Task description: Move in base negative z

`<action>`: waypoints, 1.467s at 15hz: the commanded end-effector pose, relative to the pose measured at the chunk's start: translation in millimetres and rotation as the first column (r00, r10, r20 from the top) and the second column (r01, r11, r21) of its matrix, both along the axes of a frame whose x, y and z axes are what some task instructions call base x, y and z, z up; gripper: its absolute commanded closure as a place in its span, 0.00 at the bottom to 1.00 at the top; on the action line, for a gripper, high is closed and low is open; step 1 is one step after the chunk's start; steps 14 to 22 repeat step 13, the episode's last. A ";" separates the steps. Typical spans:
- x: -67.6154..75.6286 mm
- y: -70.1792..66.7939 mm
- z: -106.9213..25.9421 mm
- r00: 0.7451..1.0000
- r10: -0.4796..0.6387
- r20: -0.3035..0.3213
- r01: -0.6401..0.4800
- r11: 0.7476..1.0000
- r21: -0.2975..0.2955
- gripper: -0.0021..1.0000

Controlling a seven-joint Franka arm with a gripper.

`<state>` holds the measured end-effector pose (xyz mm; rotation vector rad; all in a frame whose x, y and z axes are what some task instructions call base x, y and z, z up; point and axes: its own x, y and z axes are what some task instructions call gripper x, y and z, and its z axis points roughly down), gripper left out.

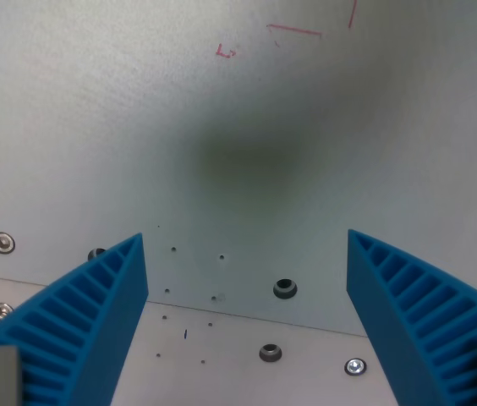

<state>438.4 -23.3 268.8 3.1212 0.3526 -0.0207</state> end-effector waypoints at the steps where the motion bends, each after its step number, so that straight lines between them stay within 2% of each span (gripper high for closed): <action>1: 0.5 -0.2 -1.7 1.000 0.000 0.008 0.000 1.000 0.000 0.00; 13: 4.4 0.0 -61.7 1.000 0.000 0.008 0.000 1.000 0.000 0.00; 22: 4.4 0.0 -61.7 1.000 0.000 0.008 0.000 1.000 0.000 0.00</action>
